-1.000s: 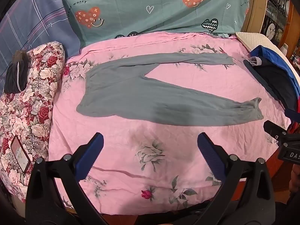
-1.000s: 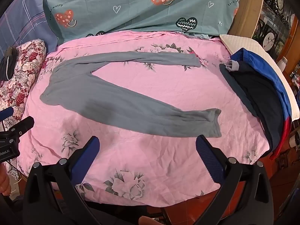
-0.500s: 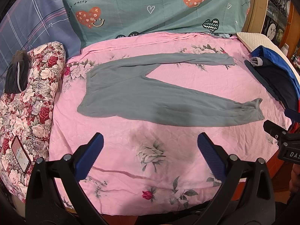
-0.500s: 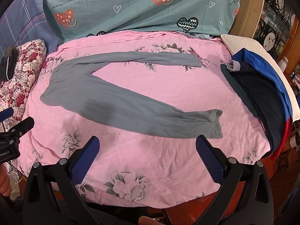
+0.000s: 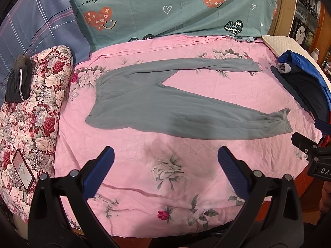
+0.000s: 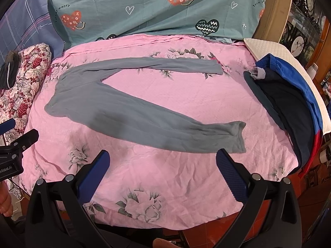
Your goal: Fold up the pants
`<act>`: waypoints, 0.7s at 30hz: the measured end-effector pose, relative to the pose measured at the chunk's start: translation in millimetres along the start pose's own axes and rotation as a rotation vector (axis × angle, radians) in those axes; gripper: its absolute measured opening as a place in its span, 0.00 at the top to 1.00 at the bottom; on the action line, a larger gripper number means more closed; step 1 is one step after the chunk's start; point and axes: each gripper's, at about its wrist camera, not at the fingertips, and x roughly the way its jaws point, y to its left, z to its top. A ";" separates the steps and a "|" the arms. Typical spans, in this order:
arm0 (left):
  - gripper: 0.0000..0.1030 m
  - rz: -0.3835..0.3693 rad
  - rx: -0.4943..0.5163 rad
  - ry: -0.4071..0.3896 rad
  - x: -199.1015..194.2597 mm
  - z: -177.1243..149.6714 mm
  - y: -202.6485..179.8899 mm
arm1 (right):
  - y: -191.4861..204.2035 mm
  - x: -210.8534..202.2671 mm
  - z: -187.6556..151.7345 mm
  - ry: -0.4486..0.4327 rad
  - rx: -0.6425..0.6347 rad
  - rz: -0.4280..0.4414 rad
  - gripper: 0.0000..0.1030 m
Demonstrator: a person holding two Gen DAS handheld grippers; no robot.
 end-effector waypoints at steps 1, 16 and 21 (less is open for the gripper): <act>0.02 0.000 0.000 0.001 0.1 0.2 -0.6 | 0.1 0.0 0.0 0.000 0.000 0.000 0.01; 0.02 0.000 0.004 0.005 0.7 1.7 -0.1 | -1.9 -2.9 1.2 0.001 0.003 -0.001 0.01; 0.02 0.000 0.004 0.005 0.7 1.7 -0.2 | -2.8 -3.4 0.9 0.002 0.004 -0.001 0.01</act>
